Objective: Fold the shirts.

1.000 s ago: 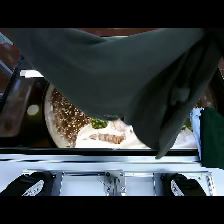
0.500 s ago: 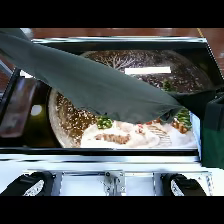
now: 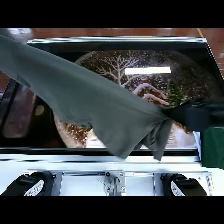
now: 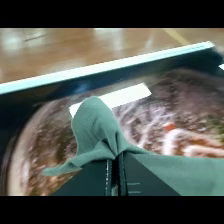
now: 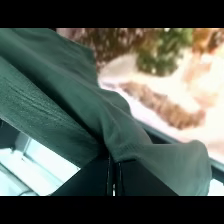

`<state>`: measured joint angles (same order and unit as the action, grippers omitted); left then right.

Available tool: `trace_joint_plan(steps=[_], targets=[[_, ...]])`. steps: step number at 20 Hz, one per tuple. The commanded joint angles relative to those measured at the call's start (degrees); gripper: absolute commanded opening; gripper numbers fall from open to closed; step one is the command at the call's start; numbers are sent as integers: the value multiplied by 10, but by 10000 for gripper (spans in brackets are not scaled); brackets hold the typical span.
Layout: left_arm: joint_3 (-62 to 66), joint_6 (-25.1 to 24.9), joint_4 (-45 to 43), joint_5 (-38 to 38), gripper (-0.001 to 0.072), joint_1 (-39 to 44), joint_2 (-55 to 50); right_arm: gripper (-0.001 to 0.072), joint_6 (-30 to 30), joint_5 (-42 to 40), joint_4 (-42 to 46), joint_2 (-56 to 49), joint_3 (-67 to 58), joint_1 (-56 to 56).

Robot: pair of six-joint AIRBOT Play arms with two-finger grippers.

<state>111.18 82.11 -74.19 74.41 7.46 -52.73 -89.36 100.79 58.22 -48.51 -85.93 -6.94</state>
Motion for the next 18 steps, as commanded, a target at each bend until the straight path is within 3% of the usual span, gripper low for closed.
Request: trace_joint_plan(steps=[1,4,7,9,13,14,15,16,17,18], targets=[[0,-2,-50,-4,39,-1,-61,61,-7,-90,57,-46,103,-99],[0,-4,-49,-4,39,-1,-163,62,-5,-239,119,-137,181,-175],[0,-3,-49,-4,40,-1,-287,62,-4,-352,125,-253,188,-189],[0,30,-41,-2,40,-1,-365,62,-5,-429,123,-310,189,-188],[0,78,48,21,42,0,-490,87,-5,-499,101,-368,189,-188],[0,79,76,28,99,0,-514,89,-4,-511,102,-374,189,-188],[0,94,104,33,393,0,-534,250,-4,-529,107,-376,188,-188],[0,116,123,43,716,-1,-548,560,-4,-553,114,-375,188,-187],[0,121,130,59,713,-3,-552,630,-4,-554,113,-372,184,-182],[0,111,129,82,712,-9,-548,630,0,-533,114,-367,174,-172]])
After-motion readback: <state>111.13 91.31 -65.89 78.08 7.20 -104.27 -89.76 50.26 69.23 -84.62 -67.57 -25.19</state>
